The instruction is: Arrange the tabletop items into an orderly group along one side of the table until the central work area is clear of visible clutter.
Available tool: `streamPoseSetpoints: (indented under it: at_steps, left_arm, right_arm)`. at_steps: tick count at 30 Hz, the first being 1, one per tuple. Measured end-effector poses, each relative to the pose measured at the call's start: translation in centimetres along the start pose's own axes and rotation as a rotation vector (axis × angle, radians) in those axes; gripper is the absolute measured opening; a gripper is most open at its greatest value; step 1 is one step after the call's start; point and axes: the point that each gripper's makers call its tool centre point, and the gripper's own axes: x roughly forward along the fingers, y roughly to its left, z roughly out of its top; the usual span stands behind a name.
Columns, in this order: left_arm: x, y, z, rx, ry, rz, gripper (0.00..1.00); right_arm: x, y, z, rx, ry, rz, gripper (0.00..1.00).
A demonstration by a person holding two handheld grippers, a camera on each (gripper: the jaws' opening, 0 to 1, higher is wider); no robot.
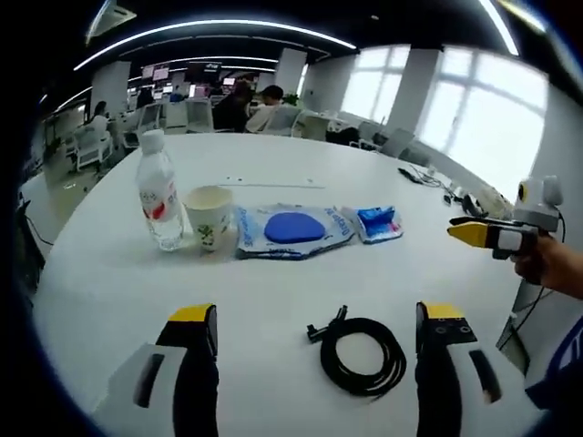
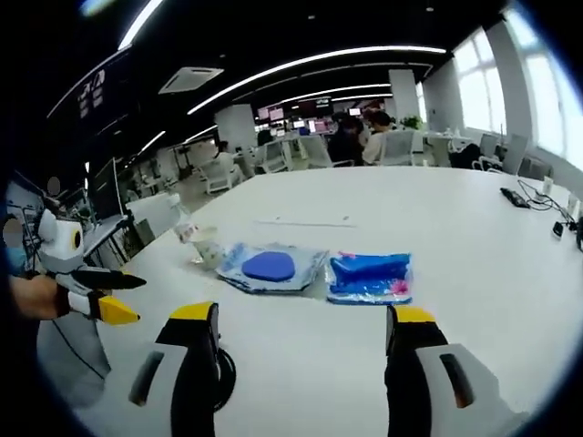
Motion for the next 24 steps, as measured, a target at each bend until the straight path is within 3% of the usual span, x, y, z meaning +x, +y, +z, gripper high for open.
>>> streamPoseSetpoints:
  at_steps: [4, 11, 20, 24]
  left_arm:
    - [0.5, -0.3, -0.4, 0.003, 0.014, -0.008, 0.86]
    - [1.3, -0.9, -2.5, 0.022, 0.064, 0.001, 0.82]
    - [2.0, -0.9, -4.9, 0.027, 0.131, 0.013, 0.76]
    - [2.7, -0.9, -5.4, -0.015, 0.142, 0.019, 0.73]
  right_arm:
    - [-0.1, 0.2, -0.5, 0.01, 0.008, 0.006, 0.71]
    - [1.4, 3.6, -3.5, -0.008, 0.074, 0.084, 0.67]
    - [3.0, 6.1, -6.0, 0.014, 0.127, 0.131, 0.64]
    - [3.5, 7.0, -7.5, -0.008, 0.164, 0.135, 0.58]
